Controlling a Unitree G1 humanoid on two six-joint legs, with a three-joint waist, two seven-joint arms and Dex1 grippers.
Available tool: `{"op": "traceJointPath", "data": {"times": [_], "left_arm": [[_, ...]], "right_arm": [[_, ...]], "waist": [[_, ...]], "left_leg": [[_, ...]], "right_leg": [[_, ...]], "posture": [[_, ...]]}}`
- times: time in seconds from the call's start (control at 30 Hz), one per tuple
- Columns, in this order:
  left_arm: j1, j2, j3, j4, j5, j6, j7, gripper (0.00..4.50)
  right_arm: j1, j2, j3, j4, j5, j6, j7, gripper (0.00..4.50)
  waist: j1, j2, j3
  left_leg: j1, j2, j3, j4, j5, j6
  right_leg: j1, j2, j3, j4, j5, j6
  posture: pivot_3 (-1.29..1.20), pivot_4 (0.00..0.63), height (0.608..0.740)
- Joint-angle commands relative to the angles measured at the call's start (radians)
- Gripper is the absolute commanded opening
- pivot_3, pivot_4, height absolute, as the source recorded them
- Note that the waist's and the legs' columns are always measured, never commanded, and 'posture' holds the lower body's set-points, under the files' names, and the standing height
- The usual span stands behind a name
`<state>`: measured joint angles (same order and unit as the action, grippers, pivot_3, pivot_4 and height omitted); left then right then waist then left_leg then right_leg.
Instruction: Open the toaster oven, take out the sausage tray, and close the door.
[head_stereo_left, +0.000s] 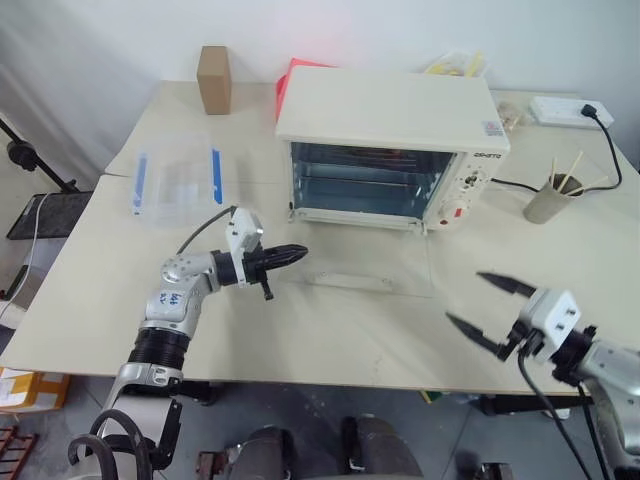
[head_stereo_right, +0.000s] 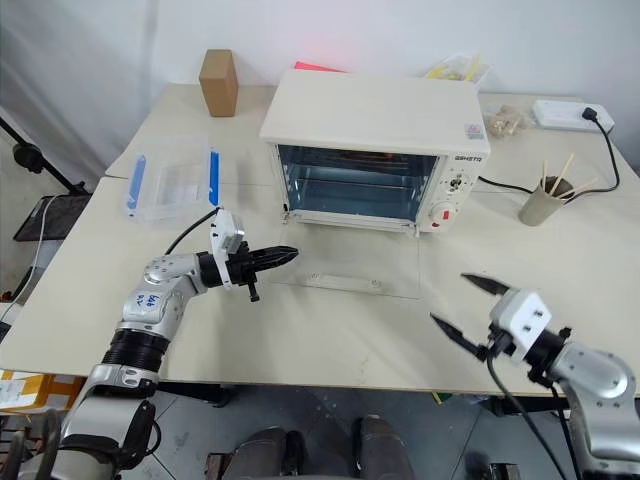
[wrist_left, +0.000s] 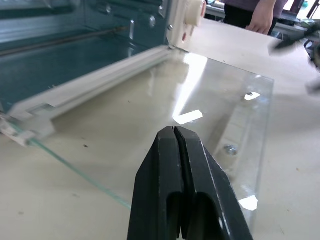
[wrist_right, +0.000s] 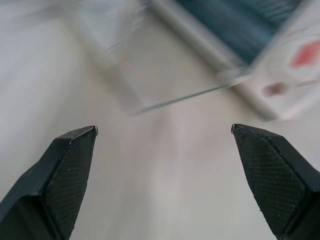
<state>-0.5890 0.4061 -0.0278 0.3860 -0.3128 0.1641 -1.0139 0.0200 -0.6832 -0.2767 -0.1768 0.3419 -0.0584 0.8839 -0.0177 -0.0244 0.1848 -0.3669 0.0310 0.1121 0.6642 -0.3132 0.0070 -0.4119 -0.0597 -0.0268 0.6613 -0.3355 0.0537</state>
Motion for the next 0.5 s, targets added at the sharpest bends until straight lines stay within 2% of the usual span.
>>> {"op": "traceJointPath", "data": {"times": [0.03, 0.1, 0.23, 0.33, 0.5], "left_arm": [[0.028, 0.005, -0.003, -0.064, 0.019, -0.014, 0.027, 0.3], [0.055, -0.009, 0.026, -0.105, -0.016, 0.01, 0.048, 0.55], [0.1, -0.007, 0.049, -0.192, -0.055, 0.049, 0.057, 1.72], [0.16, 0.005, 0.077, -0.297, -0.082, 0.074, 0.086, 2.68], [0.235, 0.006, 0.136, -0.413, -0.114, 0.067, 0.146, 4.26]], "right_arm": [[-0.11, -0.015, 0.06, -0.082, 0.004, 0.092, -0.036, 4.5], [-0.235, 0.008, 0.149, -0.066, -0.072, 0.129, -0.076, 4.5], [-0.43, 0.064, 0.296, 0.004, -0.2, 0.197, -0.145, 4.5], [-0.613, 0.168, 0.432, 0.152, -0.401, 0.17, -0.289, 4.5], [-0.803, 0.268, 0.543, 0.419, -0.625, 0.098, -0.487, 4.5]], "waist": [[-0.003, 0.0, 0.0], [-0.009, 0.0, 0.0], [-0.011, 0.0, 0.0], [-0.013, 0.0, 0.0], [-0.012, 0.0, 0.0]], "left_leg": [[0.0, 0.0, -0.001, 0.0, 0.0, 0.0], [-0.001, 0.0, -0.002, 0.0, 0.0, 0.0], [-0.002, 0.0, -0.002, 0.0, 0.0, 0.0], [-0.003, 0.0, -0.002, 0.0, 0.0, 0.0], [-0.004, 0.0, -0.002, 0.0, 0.0, 0.0]], "right_leg": [[0.0, 0.0, 0.0, 0.0, 0.0, 0.0], [0.0, 0.0, -0.002, 0.0, 0.0, 0.0], [-0.001, 0.0, -0.001, 0.0, 0.0, 0.0], [-0.002, 0.0, -0.002, 0.0, 0.0, 0.0], [-0.003, -0.001, -0.002, 0.0, 0.0, 0.0]], "posture": [[0.0, 0.15, 0.74], [0.0, 0.15, 0.74], [0.0, 0.15, 0.74], [0.0, 0.15, 0.74], [0.0, 0.15, 0.74]]}}
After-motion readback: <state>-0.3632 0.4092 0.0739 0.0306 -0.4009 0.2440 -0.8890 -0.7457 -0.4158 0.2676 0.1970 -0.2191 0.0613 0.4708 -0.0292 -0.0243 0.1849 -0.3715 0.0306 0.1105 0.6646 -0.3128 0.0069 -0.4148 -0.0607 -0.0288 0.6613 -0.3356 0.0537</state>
